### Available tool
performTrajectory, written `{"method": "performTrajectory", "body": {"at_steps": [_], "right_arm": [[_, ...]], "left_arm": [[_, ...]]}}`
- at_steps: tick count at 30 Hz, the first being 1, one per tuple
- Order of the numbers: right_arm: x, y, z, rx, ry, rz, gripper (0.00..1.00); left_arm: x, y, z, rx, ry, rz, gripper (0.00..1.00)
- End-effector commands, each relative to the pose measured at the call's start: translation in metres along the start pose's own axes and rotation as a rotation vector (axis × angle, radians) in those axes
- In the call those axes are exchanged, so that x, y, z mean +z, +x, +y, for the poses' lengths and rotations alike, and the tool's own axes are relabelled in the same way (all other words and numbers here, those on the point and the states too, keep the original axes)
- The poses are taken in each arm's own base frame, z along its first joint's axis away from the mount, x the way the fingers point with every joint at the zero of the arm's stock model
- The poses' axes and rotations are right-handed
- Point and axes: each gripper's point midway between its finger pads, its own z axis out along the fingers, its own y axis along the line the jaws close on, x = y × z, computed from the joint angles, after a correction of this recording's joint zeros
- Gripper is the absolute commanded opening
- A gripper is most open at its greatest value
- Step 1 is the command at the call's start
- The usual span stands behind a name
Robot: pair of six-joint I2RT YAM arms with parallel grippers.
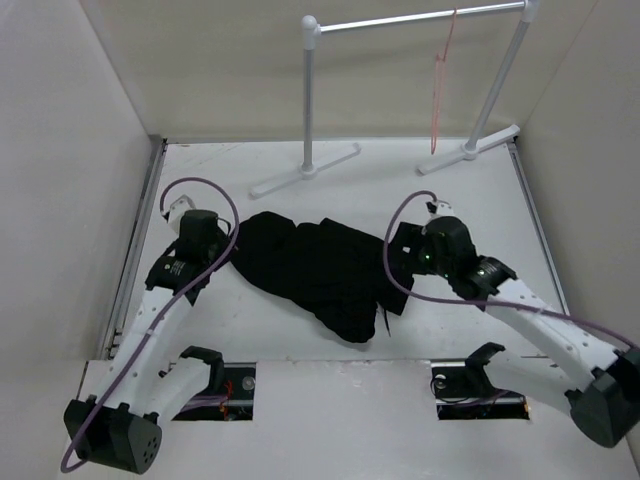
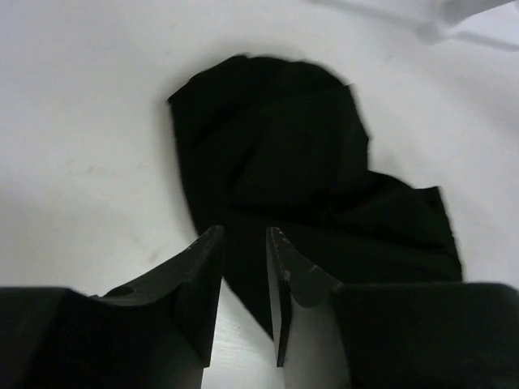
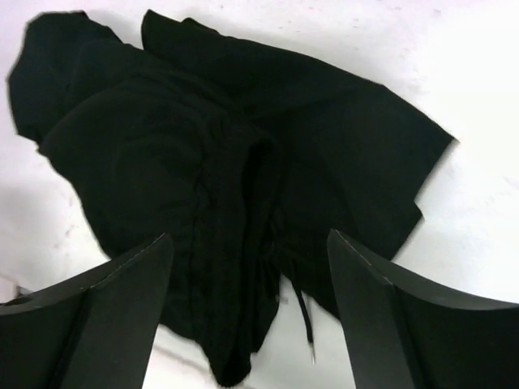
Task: Place the trousers on the hanger
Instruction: Flatten out the trousers at the center of the board.
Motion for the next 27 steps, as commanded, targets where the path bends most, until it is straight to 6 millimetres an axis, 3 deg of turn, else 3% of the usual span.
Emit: {"method": "performTrajectory", "body": {"at_steps": [1,3,10,15,16,18,20,22,27], "right_arm": [[0.027,-0.031,0.036,-0.055,-0.14,-0.08,0.85],[0.046,-0.027,0.035,-0.073,-0.138,-0.062,0.85],[0.096,-0.014,0.032,-0.071,-0.153,-0.025,0.77],[0.118,0.007,0.039,-0.062,-0.218,0.039,0.63],[0.118,0.008,0.041,-0.051,-0.226,0.045,0.51],[0.104,-0.003,0.047,-0.028,-0.236,-0.009,0.31],[0.075,-0.027,0.051,-0.016,-0.237,-0.12,0.22],[0.038,-0.049,0.043,0.009,-0.184,-0.205,0.17],[-0.079,-0.117,-0.018,0.104,0.052,-0.501,0.12]], "left_arm": [[-0.001,0.003,0.02,-0.019,-0.028,-0.023,0.36],[0.002,0.003,0.029,-0.042,-0.039,-0.033,0.5],[0.011,0.014,0.048,-0.091,-0.075,0.008,0.53],[0.013,0.02,0.046,-0.121,-0.037,0.058,0.64],[0.014,0.021,0.046,-0.127,-0.032,0.067,0.65],[0.015,0.02,0.046,-0.14,-0.024,0.068,0.68],[0.015,0.016,0.046,-0.154,-0.022,0.057,0.69],[0.015,0.012,0.043,-0.159,-0.01,0.051,0.7],[0.018,0.008,0.025,-0.154,0.038,0.055,0.73]]}}
